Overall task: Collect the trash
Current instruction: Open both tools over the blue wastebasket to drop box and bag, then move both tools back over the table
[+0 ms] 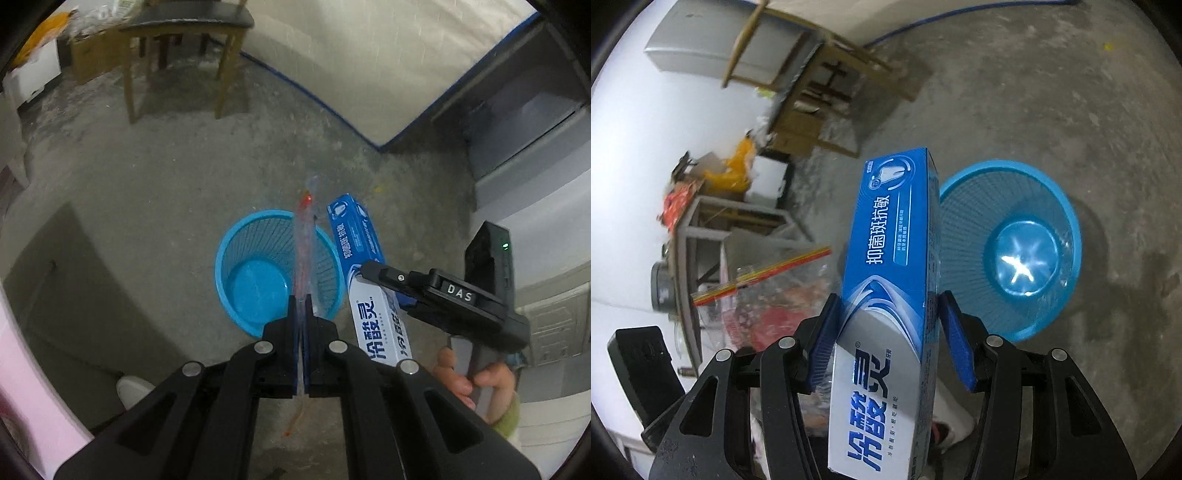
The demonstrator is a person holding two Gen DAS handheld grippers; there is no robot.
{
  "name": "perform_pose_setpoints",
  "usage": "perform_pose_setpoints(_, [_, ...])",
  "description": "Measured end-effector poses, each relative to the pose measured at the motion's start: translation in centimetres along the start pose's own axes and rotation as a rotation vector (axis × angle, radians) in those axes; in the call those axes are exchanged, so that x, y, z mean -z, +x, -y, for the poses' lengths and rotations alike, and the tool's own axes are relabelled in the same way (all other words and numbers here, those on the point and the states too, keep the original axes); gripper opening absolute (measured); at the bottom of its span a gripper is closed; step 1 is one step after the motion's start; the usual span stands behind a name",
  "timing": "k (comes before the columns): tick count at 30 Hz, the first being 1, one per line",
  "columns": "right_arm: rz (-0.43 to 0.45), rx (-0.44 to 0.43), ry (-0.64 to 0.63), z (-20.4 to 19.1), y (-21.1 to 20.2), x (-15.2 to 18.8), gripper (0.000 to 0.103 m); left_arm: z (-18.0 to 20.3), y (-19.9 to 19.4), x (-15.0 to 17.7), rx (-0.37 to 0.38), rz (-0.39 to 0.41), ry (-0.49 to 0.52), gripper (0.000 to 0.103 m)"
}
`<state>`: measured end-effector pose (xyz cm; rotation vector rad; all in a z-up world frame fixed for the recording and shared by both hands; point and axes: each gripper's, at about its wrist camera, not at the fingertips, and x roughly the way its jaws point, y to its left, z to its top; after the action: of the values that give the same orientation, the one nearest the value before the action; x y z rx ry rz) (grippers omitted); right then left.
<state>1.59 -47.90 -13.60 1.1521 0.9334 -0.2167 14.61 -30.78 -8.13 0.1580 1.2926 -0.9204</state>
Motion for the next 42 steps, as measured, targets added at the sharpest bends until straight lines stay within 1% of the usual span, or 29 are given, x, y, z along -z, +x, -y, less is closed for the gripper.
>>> perform_pose_setpoints(1, [0.006,0.013,0.004,0.3,0.5,-0.5,0.06,0.1,1.5,-1.0,-0.011,-0.004,0.015,0.006])
perform_pose_setpoints(2, [0.015,0.041,0.012,0.9,1.3,-1.2,0.065,0.1,2.4,-1.5,-0.023,-0.015,0.016,0.018])
perform_pose_setpoints(3, [0.024,0.064,0.024,1.6,2.1,-1.8,0.071,-0.2,3.3,-1.9,-0.046,-0.024,0.005,0.027])
perform_pose_setpoints(4, [0.024,0.075,0.03,2.1,2.6,-2.0,0.071,-0.6,3.7,-1.8,-0.06,-0.024,-0.012,0.043])
perform_pose_setpoints(5, [0.017,0.099,0.038,2.7,3.5,-2.3,0.071,-1.2,3.7,-1.7,-0.072,-0.013,-0.044,0.045])
perform_pose_setpoints(8, [0.006,0.158,0.05,4.3,4.7,-2.1,0.071,-2.4,2.9,-0.8,-0.041,0.007,-0.088,0.049])
perform_pose_setpoints(12, [-0.003,0.173,0.053,5.1,5.0,-1.3,0.071,-3.3,1.0,0.1,-0.061,0.039,-0.087,0.05])
perform_pose_setpoints(14, [0.001,0.182,0.039,5.3,4.5,-1.0,0.071,-3.3,-0.1,0.8,-0.062,0.053,-0.086,0.051])
perform_pose_setpoints(18, [0.033,0.217,-0.013,4.2,2.7,-0.3,0.071,-2.8,-2.9,2.4,-0.064,0.09,-0.055,0.052])
perform_pose_setpoints(20, [0.051,0.252,-0.053,3.8,2.0,0.1,0.071,-2.6,-4.2,3.2,-0.058,0.117,-0.043,0.056])
perform_pose_setpoints(23, [0.092,0.327,-0.147,1.6,0.2,1.1,0.072,-2.5,-7.0,4.9,-0.05,0.164,-0.029,0.061])
perform_pose_setpoints(27, [0.165,0.416,-0.29,-2.6,-2.2,3.0,0.087,-2.9,-11.3,8.1,-0.052,0.232,-0.021,0.067])
perform_pose_setpoints(28, [0.192,0.436,-0.336,-4.0,-3.0,3.7,0.091,-3.1,-12.0,8.8,-0.06,0.24,-0.022,0.069])
perform_pose_setpoints(30, [0.231,0.452,-0.405,-6.1,-4.2,5.1,0.095,-3.5,-13.7,10.7,-0.077,0.248,-0.013,0.069])
perform_pose_setpoints(33, [0.282,0.478,-0.509,-9.6,-5.4,7.3,0.095,-4.7,-15.9,13.7,-0.113,0.249,-0.025,0.069])
perform_pose_setpoints(35, [0.308,0.521,-0.581,-12.0,-5.7,8.9,0.095,-5.8,-17.1,15.5,-0.124,0.264,-0.056,0.07])
perform_pose_setpoints(36, [0.313,0.529,-0.626,-13.1,-5.5,9.8,0.095,-6.8,-18.2,16.9,-0.132,0.28,-0.087,0.071])
perform_pose_setpoints(38, [0.31,0.514,-0.716,-15.2,-5.4,11.2,0.095,-8.4,-19.8,19.0,-0.157,0.32,-0.133,0.081])
perform_pose_setpoints(40, [0.313,0.477,-0.813,-17.8,-5.2,12.9,0.095,-9.9,-21.9,21.4,-0.206,0.376,-0.181,0.085])
perform_pose_setpoints(42, [0.345,0.411,-0.911,-20.3,-5.6,15.0,0.095,-11.3,-23.8,23.9,-0.253,0.431,-0.235,0.09])
